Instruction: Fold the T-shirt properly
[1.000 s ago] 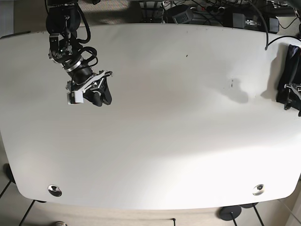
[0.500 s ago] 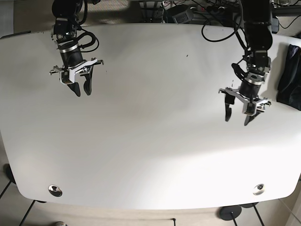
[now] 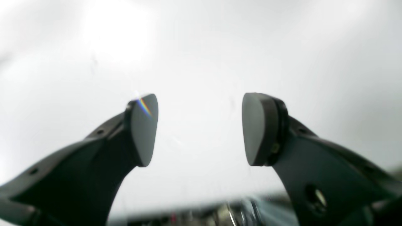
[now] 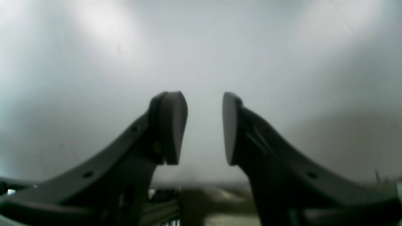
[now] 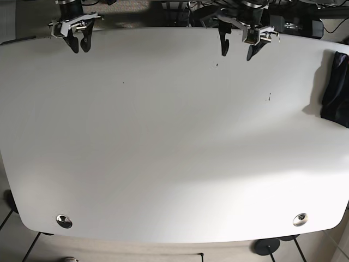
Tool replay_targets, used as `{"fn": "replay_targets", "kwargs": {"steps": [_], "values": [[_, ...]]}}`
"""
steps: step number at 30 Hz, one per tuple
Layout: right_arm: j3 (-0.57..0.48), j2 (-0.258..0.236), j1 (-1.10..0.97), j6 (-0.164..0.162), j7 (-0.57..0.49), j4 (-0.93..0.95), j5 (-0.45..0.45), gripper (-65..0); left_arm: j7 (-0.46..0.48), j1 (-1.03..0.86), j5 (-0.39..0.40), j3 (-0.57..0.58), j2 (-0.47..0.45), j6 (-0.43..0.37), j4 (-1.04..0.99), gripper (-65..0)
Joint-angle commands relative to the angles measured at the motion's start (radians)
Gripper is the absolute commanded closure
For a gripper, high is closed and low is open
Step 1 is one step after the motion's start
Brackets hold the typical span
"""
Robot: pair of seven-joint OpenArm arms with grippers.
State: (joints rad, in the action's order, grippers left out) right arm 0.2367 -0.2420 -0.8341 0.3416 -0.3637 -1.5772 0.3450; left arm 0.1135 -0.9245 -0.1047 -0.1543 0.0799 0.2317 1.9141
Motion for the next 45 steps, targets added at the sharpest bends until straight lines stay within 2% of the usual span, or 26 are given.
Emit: {"fn": "replay_targets", "kwargs": {"steps": [1,4,6,8,10,13,18,24,27,35,37,40,43,45], "values": [[0.006,-0.03,-0.092,0.018,-0.03,-0.022,0.038,-20.0,0.027,-0.112,0.009,0.0,0.022,-0.001,0.017,-38.5],[0.0,-0.061,-0.192,0.018,-0.03,-0.016,0.059,-20.0,0.025,-0.219,0.009,0.0,0.041,-0.002,0.014,-38.5],[-0.001,-0.059,-0.255,0.018,-0.028,-0.012,0.052,-20.0,0.021,-0.275,0.007,-0.008,0.044,-0.004,0.002,-38.5],[-0.046,-0.053,-0.29,0.018,-0.024,0.056,0.05,-20.0,0.021,-0.301,0.007,-0.046,0.044,-0.004,-0.074,-38.5],[-0.116,-0.073,-0.281,0.018,-0.028,0.157,0.05,-20.0,0.021,-0.268,0.009,-0.077,0.042,-0.004,-0.19,-38.5],[-0.25,-0.082,-0.139,0.017,-0.03,0.4,0.05,-20.0,0.021,-0.155,0.007,-0.121,0.036,-0.004,-0.411,-38.8],[-0.374,-0.082,0.098,0.014,-0.03,0.711,0.049,-20.0,0.021,0.094,0.007,-0.144,-0.03,-0.004,-0.805,-38.6],[-0.469,-0.079,0.29,0.007,-0.03,0.961,0.049,-20.0,0.021,0.362,0.003,-0.178,-0.093,-0.005,-1.246,-38.6],[-0.503,-0.053,0.373,0.007,-0.03,1.064,0.049,-20.0,0.021,0.503,0.003,-0.173,-0.136,-0.025,-1.478,-38.6],[-0.589,-0.012,0.562,0.004,-0.025,1.271,0.049,-20.0,0.021,0.735,0.001,-0.17,-0.179,-0.111,-1.781,-38.8],[-0.606,-0.01,0.594,-0.019,-0.022,1.293,0.049,-20.1,0.012,0.78,0.0,-0.135,-0.179,-0.148,-1.837,-38.8],[-0.661,-0.01,0.625,-0.098,-0.021,1.293,0.049,-20.1,-0.061,0.812,0.003,-0.046,-0.174,-0.217,-1.846,-38.8],[-0.669,-0.009,0.642,-0.152,-0.019,1.293,0.049,-20.1,-0.11,0.816,0.007,-0.043,-0.173,-0.229,-1.814,-38.8],[-0.669,-0.009,0.642,-0.157,-0.019,1.293,0.049,-20.1,-0.114,0.829,0.007,-0.044,-0.171,-0.231,-1.814,-38.8]]}}
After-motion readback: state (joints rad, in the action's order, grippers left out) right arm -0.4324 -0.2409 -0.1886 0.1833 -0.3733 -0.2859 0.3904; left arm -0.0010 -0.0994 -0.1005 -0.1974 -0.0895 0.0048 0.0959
